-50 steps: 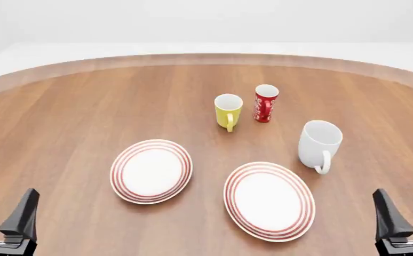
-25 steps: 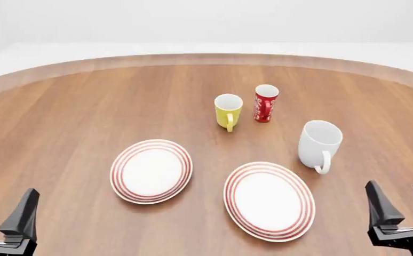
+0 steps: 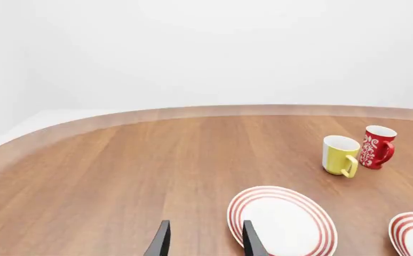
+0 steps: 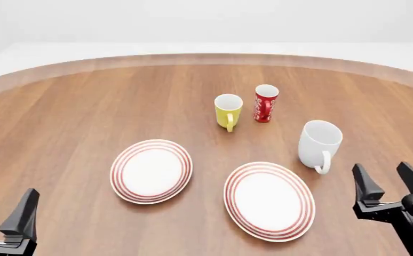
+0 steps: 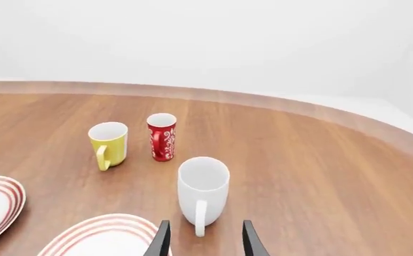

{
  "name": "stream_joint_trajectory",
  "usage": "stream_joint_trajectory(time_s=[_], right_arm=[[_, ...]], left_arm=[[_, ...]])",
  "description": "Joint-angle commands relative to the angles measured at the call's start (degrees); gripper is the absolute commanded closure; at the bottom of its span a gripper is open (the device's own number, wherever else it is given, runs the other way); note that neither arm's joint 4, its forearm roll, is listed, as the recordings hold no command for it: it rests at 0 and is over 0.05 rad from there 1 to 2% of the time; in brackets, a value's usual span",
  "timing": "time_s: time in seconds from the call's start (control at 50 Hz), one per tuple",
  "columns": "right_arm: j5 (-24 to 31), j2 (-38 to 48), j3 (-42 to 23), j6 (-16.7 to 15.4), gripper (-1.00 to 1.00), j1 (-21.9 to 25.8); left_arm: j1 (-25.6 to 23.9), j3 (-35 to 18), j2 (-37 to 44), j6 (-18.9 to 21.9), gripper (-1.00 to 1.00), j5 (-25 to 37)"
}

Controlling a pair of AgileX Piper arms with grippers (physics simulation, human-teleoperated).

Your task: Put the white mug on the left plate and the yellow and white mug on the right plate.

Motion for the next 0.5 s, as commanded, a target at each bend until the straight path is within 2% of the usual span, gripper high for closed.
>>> stream_joint_trajectory(time_s=[0.02, 0.2, 0.5], right_arm=[[-11.4, 13.6, -0.9, 0.1, -1.0, 0.4], [-20.0, 24.6, -1.7, 0.6, -1.0, 0.5], [-26.1, 34.6, -4.4, -0.3, -1.0, -0.4]], left_arm=[[0.0, 0.0, 0.0, 0.0, -1.0, 0.0], [0.0, 0.0, 0.0, 0.0, -1.0, 0.0], [0.0, 0.0, 0.0, 0.0, -1.0, 0.0]])
